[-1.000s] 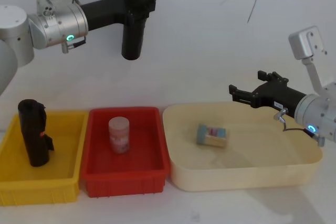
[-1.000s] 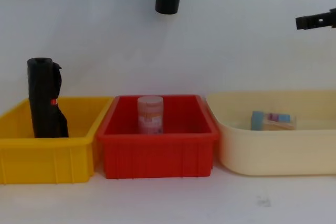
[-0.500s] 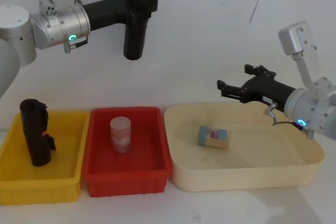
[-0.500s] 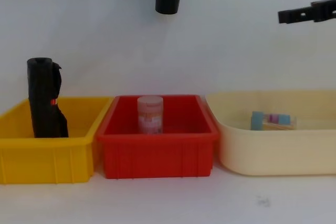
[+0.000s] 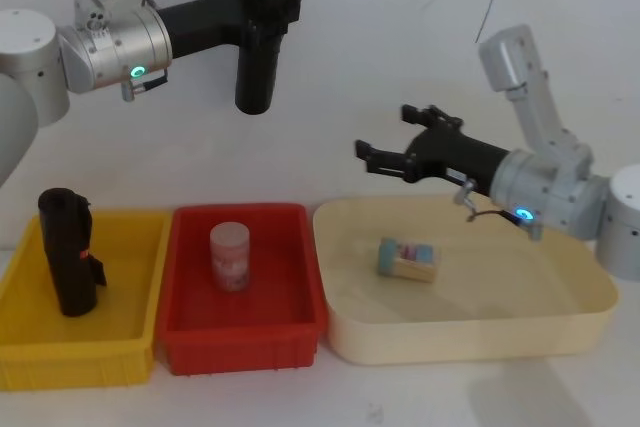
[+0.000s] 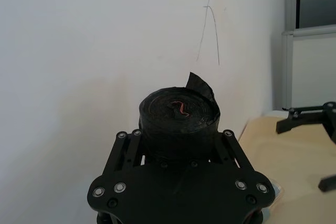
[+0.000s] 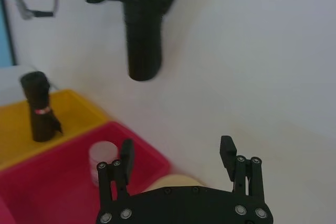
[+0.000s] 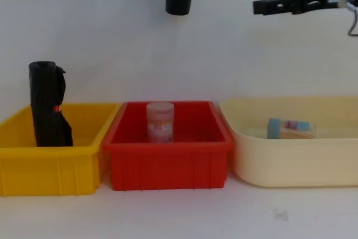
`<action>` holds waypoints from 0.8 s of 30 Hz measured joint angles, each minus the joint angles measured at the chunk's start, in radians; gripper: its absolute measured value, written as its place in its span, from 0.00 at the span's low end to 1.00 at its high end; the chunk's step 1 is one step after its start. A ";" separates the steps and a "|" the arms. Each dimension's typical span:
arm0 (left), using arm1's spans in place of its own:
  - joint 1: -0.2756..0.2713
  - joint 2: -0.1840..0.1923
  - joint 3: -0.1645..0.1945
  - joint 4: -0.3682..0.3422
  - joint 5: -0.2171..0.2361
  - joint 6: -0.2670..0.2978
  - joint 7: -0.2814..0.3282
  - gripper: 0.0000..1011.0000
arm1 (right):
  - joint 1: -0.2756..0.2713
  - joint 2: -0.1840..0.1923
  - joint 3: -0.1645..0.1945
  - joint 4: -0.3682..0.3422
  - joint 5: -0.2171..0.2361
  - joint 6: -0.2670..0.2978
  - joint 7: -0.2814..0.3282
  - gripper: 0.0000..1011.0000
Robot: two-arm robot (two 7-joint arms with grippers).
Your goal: Pick up the garbage bag with the one hand and transfer it to the other hand.
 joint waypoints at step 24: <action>0.000 0.000 0.000 0.000 0.000 0.000 0.000 0.48 | 0.219 -0.225 -0.093 0.402 0.059 -0.266 0.148 0.99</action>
